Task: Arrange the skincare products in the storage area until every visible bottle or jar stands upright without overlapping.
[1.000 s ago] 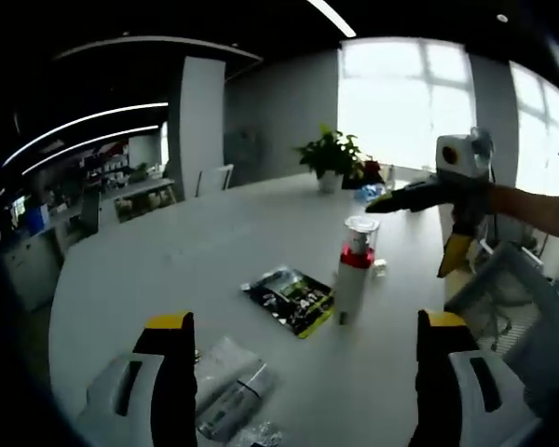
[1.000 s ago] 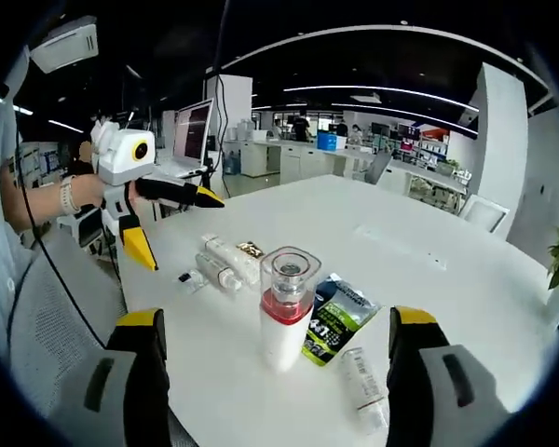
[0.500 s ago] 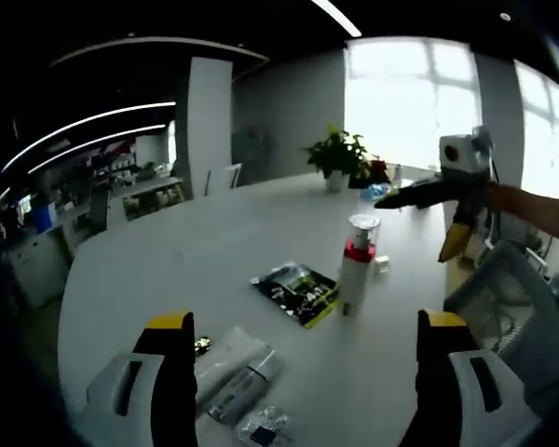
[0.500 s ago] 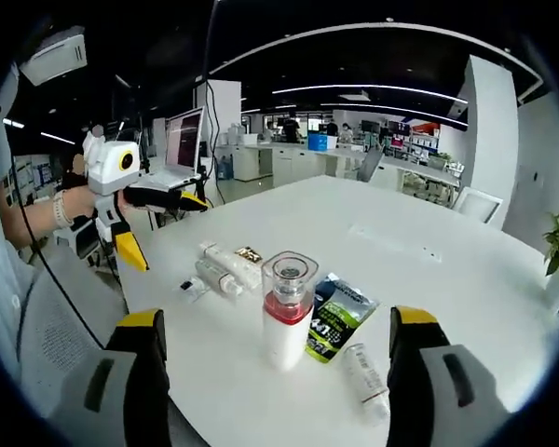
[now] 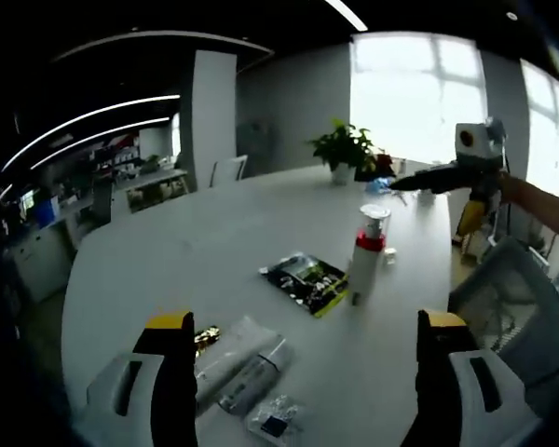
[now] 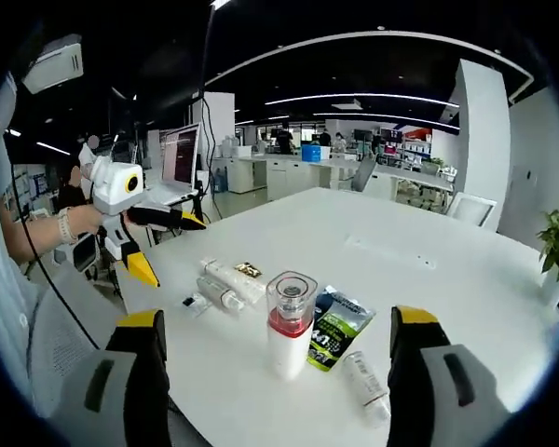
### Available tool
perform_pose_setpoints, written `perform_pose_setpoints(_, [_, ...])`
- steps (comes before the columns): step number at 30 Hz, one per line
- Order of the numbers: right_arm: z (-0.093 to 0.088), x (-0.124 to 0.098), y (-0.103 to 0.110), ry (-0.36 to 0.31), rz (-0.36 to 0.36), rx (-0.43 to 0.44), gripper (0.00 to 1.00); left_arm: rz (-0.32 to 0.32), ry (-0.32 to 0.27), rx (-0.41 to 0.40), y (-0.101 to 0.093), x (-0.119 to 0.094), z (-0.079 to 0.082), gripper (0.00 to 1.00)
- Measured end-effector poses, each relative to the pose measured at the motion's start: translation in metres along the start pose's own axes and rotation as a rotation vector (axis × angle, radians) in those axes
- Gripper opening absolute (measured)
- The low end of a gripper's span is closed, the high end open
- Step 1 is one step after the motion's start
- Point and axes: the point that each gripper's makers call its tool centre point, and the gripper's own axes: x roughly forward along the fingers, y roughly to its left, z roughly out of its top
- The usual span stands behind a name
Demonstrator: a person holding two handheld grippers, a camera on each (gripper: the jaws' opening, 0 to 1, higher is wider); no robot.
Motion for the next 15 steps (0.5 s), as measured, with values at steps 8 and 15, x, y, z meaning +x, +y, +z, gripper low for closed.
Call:
perform_pose_setpoints(8, [-0.001,-0.004,0.006,0.013,0.002,-0.018,1.0,-0.008,0.046,0.029,0.016,0.006,-0.009,0.95])
perform_pose_setpoints(15, [-0.005,-0.005,0.011,0.02,0.008,0.001,1.0,-0.009,0.097,0.043,0.032,0.011,-0.019,0.93])
